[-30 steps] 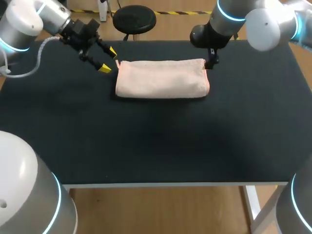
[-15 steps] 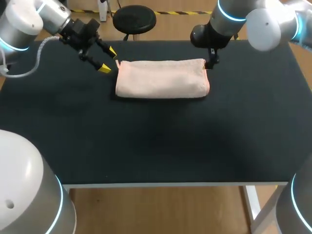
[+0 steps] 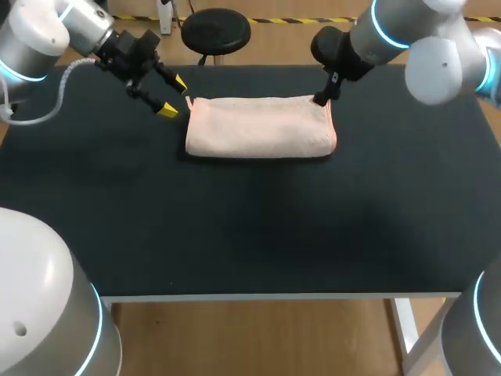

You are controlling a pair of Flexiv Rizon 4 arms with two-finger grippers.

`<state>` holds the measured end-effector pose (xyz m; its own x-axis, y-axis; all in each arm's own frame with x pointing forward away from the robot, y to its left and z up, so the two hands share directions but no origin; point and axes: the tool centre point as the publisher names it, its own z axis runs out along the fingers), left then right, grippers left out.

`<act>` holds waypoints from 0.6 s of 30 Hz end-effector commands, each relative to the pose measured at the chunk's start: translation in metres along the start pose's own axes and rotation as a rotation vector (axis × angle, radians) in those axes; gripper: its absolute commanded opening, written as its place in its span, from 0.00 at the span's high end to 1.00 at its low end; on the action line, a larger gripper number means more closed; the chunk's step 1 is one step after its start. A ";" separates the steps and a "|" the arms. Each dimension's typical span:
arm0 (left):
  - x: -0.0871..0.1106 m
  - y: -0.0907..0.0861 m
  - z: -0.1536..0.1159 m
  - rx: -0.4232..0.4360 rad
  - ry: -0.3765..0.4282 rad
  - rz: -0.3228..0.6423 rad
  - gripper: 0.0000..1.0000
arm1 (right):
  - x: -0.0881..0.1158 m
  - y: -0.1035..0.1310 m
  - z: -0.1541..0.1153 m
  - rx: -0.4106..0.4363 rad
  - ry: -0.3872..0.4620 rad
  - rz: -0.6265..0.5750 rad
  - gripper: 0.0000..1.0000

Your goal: Fold the towel

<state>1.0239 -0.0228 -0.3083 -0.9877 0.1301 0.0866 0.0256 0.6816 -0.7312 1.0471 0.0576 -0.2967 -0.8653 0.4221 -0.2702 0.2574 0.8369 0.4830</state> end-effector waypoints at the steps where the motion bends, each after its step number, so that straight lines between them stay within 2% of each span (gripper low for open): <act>1: 0.000 0.000 0.000 0.001 -0.001 0.001 0.00 | 0.001 -0.016 -0.001 -0.291 -0.104 1.057 0.00; 3: 0.000 0.000 0.000 0.001 -0.001 0.001 0.00 | 0.000 -0.022 0.001 -0.304 -0.105 1.202 0.00; 4: 0.000 0.000 0.000 0.001 -0.001 0.001 0.00 | 0.000 -0.024 0.002 -0.315 -0.080 1.230 0.00; 6: 0.000 0.000 0.000 0.001 -0.001 0.001 0.00 | 0.001 -0.029 0.005 -0.321 -0.079 1.323 0.00; 11: 0.000 0.000 0.000 0.001 -0.001 0.001 0.00 | 0.001 -0.042 0.014 -0.340 -0.072 1.457 0.00; 14: 0.000 0.000 0.000 0.001 -0.001 0.001 0.00 | -0.002 -0.052 0.024 -0.347 -0.001 1.568 0.00; 18: 0.000 0.000 0.000 0.001 -0.001 0.001 0.00 | -0.002 -0.064 0.044 -0.306 0.085 1.656 0.00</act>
<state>1.0238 -0.0227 -0.3081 -0.9877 0.1302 0.0868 0.0257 0.6820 -0.7309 1.0430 0.0174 -0.3445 -0.5614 0.8249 0.0666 0.6582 0.3962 0.6401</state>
